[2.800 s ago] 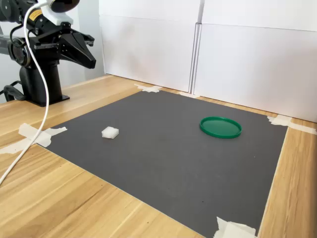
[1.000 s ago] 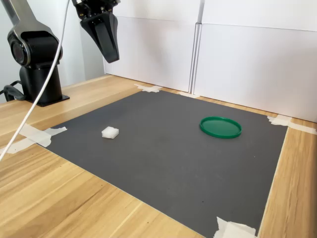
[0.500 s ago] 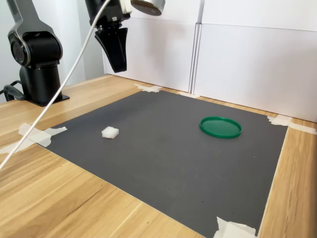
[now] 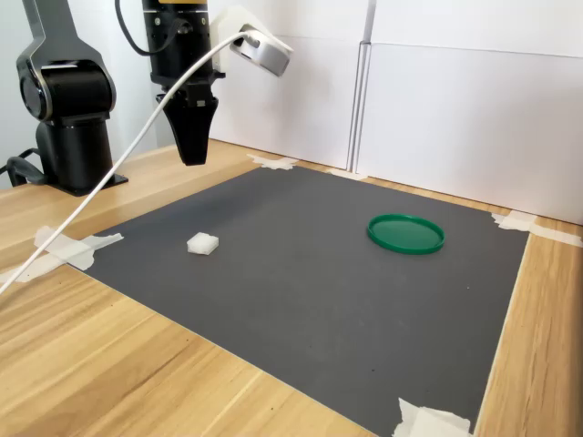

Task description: Grasp a white terminal and put it in the green lid.

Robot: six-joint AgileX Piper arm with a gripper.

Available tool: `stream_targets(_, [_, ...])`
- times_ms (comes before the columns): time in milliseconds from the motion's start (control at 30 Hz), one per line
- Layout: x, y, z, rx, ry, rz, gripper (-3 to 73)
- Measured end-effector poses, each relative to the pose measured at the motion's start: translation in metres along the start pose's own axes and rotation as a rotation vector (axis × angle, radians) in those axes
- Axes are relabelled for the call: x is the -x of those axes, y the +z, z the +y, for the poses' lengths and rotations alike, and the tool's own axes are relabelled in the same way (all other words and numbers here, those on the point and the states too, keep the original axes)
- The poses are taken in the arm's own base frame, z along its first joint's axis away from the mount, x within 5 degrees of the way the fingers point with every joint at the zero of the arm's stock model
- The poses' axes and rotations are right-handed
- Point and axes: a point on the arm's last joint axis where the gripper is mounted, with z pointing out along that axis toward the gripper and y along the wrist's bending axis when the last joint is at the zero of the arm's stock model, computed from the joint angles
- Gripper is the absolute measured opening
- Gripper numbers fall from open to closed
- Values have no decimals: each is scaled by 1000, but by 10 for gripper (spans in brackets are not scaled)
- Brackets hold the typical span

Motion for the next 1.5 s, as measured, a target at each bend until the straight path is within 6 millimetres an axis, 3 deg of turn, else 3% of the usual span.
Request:
stream_targets(100, [2,-4,-8,-17,-6,-8,215])
stream_targets(300, [5,-1,-15,-22,-2,-19,571])
stream_targets(400, [6,-1,-16,-25,-28,-20,678])
stream_targets(700, [2,4,-20,-80,-132,18,709])
stream_targets(1067, [-10,42,-1,-90,-163,23,711])
stream_targets(1500, [-7,67,-9,-78,-135,19,711])
